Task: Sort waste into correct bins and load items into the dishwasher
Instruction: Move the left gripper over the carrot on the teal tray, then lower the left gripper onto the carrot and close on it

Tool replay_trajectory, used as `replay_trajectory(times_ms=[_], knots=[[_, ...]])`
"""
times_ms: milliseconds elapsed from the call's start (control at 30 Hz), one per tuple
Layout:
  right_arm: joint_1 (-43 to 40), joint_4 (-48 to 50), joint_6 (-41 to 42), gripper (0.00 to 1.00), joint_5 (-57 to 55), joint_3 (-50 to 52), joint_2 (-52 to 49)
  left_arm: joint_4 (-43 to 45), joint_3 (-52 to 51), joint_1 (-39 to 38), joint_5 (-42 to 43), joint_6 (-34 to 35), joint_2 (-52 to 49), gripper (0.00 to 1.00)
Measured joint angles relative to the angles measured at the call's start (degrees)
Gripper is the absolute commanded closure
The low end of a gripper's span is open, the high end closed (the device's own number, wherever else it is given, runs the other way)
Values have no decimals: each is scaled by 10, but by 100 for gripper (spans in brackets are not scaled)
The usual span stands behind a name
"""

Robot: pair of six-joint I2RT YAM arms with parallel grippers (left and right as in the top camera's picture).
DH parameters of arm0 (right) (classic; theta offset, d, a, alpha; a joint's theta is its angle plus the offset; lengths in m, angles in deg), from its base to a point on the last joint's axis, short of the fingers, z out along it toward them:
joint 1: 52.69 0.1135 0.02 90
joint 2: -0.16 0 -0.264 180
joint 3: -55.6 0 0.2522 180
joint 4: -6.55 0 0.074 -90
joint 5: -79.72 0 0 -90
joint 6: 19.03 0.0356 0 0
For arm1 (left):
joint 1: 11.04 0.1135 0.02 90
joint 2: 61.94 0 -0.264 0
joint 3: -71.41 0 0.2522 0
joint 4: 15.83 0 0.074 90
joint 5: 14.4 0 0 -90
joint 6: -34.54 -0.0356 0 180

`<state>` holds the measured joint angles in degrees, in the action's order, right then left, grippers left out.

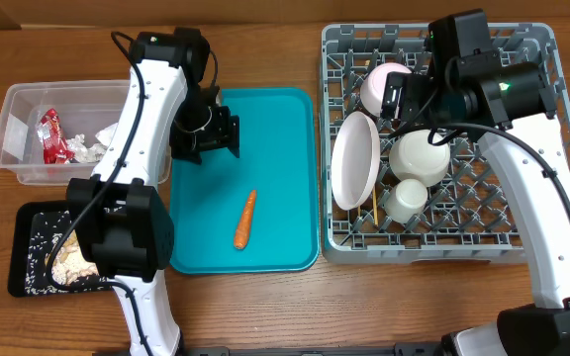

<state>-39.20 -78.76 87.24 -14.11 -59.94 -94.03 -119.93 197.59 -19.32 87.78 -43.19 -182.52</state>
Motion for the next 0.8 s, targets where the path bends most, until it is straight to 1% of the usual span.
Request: replay_trajectory(times_ms=[67, 167, 233, 300, 333, 500, 633, 733, 800], knots=[[0, 0, 0, 0, 0, 0, 0, -10, -12, -3, 0, 0, 0, 28], [0, 0, 0, 0, 0, 0, 0, -13, -42, -19, -2, 0, 0, 33], [0, 0, 0, 0, 0, 0, 0, -9, -67, -33, -2, 1, 0, 42], [0, 0, 0, 0, 0, 0, 0, -1, -95, -46, -2, 2, 0, 53], [0, 0, 0, 0, 0, 0, 0, 4, -107, -51, -1, 2, 0, 55], [0, 0, 0, 0, 0, 0, 0, 55, -154, -75, -2, 2, -1, 56], [0, 0, 0, 0, 0, 0, 0, 80, -161, -87, -4, 2, -1, 57], [0, 0, 0, 0, 0, 0, 0, 89, -162, -94, -5, 2, -1, 60], [0, 0, 0, 0, 0, 0, 0, 94, -164, -101, -13, 9, -1, 59]])
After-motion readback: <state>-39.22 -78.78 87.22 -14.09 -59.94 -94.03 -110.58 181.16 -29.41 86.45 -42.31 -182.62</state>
